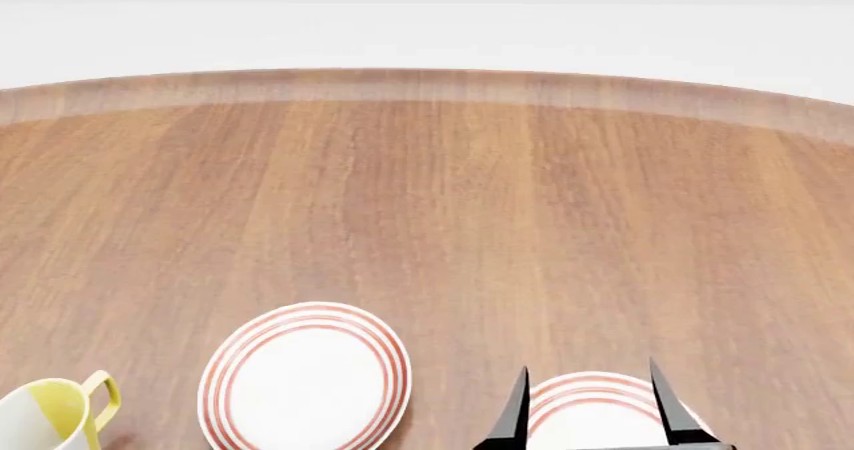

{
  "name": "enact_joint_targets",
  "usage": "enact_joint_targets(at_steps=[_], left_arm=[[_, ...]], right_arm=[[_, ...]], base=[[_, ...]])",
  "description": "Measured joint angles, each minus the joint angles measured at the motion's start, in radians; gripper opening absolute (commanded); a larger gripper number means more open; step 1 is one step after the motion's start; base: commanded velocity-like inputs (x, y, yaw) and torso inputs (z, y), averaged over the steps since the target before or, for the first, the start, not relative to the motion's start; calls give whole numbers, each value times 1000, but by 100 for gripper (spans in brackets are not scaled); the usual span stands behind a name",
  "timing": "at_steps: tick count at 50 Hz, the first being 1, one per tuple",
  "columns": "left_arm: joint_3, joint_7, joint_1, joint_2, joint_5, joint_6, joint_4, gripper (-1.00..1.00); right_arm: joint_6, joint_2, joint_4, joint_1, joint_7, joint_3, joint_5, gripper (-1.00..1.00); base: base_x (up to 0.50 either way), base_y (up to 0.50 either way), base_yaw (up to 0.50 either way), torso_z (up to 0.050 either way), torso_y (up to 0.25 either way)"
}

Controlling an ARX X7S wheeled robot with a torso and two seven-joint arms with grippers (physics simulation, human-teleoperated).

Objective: Put the white mug on the left plate.

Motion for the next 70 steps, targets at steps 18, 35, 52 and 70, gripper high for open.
enact_joint_targets(at_steps=[18, 35, 52, 70], left_arm=[[-86, -96, 100, -30, -11, 45, 115, -100], [-138, -174, 86, -29, -150, 12, 217, -100], [-150, -243, -30, -16, -284, -124, 267, -100], [-108, -223, -198, -14, -294, -254, 217, -100]], right_arm=[[-4, 2, 5, 5, 5, -9, 4, 100], [-17, 7, 15, 3, 11, -7, 14, 100], [-23, 13, 16, 0, 18, -6, 22, 100], [-24, 19, 16, -1, 24, -8, 27, 100]], base=[[0, 0, 0, 0, 1], [0, 0, 0, 0, 0], [0, 0, 0, 0, 0], [0, 0, 0, 0, 1]])
